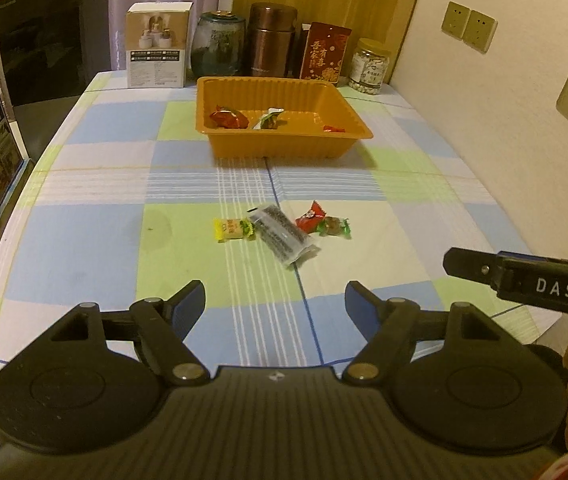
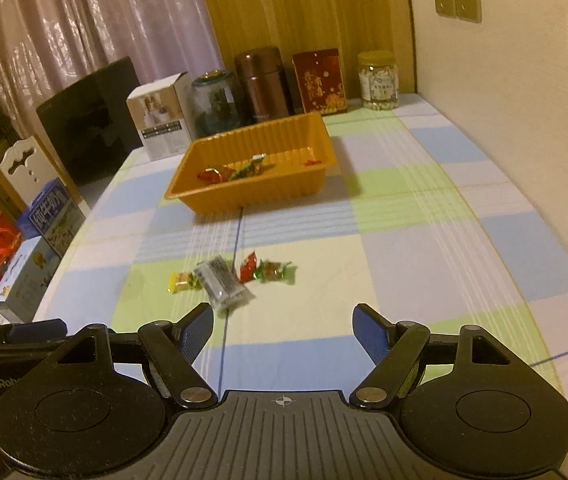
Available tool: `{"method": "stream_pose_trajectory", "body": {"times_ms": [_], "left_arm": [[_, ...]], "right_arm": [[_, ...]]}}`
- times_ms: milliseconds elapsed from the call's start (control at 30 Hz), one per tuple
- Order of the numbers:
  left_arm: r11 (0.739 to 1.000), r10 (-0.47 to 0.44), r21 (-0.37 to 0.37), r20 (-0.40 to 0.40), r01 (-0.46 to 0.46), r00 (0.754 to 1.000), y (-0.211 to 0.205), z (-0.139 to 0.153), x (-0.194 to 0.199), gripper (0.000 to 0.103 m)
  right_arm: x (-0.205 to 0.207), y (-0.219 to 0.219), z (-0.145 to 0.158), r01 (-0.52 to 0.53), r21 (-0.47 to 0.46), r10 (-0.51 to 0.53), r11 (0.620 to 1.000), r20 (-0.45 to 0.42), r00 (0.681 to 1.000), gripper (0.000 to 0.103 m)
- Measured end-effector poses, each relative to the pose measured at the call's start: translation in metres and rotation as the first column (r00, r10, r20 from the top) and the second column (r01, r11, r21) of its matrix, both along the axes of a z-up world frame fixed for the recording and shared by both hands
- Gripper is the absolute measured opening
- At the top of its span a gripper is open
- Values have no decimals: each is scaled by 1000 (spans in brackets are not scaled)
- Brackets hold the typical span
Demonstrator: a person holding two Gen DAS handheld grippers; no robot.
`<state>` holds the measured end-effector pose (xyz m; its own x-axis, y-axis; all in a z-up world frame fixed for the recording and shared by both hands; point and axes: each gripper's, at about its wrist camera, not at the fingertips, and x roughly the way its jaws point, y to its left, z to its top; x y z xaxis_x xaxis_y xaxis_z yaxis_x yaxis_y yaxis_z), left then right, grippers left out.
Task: Organize snacks
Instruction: 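Move both tools back toward the remaining snacks on the table, then grasp the green-wrapped candy with the right tool while the left tool lowers toward the seaweed packet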
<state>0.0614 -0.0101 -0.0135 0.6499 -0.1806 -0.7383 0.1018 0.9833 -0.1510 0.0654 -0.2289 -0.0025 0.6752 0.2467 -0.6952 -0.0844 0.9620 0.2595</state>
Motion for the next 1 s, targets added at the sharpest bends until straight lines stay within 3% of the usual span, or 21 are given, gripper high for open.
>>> {"method": "stream_pose_trajectory", "body": {"times_ms": [400, 1000], "left_arm": [[1000, 11, -7, -12, -11, 1000, 3, -7, 5, 75], [999, 41, 5, -75, -40, 996, 0, -42, 40, 76]], "right_arm": [[7, 3, -11, -17, -5, 17, 1000, -25, 1000, 77], [44, -4, -56, -23, -5, 23, 1000, -108, 994, 77]]}}
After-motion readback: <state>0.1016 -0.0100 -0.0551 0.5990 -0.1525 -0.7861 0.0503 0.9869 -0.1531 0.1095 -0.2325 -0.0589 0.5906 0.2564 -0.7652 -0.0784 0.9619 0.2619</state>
